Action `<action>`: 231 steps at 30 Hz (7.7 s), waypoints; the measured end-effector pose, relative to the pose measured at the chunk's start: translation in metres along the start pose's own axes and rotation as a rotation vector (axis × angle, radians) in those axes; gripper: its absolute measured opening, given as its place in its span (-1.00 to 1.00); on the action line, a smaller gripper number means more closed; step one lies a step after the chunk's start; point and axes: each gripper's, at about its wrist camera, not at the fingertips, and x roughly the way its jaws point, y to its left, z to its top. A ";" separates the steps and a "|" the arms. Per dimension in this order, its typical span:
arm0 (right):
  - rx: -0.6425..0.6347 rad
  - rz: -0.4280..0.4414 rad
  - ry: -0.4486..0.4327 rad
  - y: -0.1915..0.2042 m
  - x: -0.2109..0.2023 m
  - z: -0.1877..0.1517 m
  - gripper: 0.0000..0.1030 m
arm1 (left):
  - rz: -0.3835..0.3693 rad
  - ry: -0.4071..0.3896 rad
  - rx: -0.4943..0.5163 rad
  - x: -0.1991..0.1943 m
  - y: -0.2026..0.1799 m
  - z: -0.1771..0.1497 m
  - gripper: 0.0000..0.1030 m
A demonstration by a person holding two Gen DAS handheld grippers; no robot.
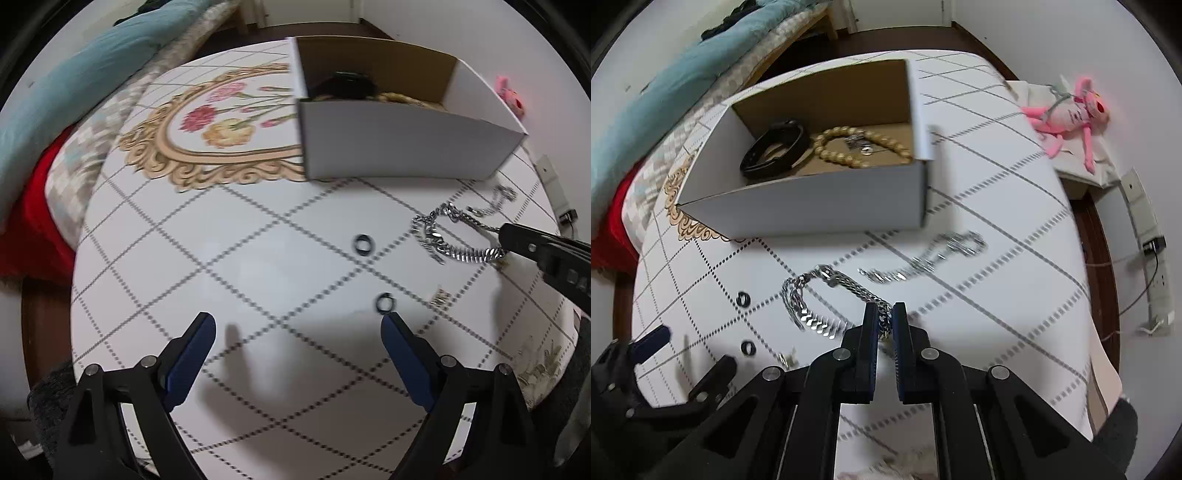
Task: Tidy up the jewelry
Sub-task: 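Grasp the thick silver chain with the right tool while the left tool grasps a small black ring, then lower the chain and ring into the box and open both tools, then grasp the thin silver chain with the right tool while the left tool grasps another black ring, then lower the chain and ring into the box and open both tools, then lift both tools out of the box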
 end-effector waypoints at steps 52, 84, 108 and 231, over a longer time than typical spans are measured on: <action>-0.028 0.282 -0.208 0.010 -0.126 0.105 -1.00 | -0.273 -0.176 -0.048 -0.083 0.013 0.137 -0.81; 0.070 -0.059 -0.014 -0.059 -0.019 0.064 0.86 | 0.000 -0.168 -0.121 -0.052 0.034 0.102 0.99; 0.069 -0.028 -0.029 -0.048 0.022 0.033 -0.91 | 0.017 -0.063 -0.032 0.001 0.005 0.040 0.98; -0.039 -0.125 -0.221 -0.008 -0.132 0.049 1.00 | 0.010 -0.319 -0.125 -0.137 0.018 0.078 0.98</action>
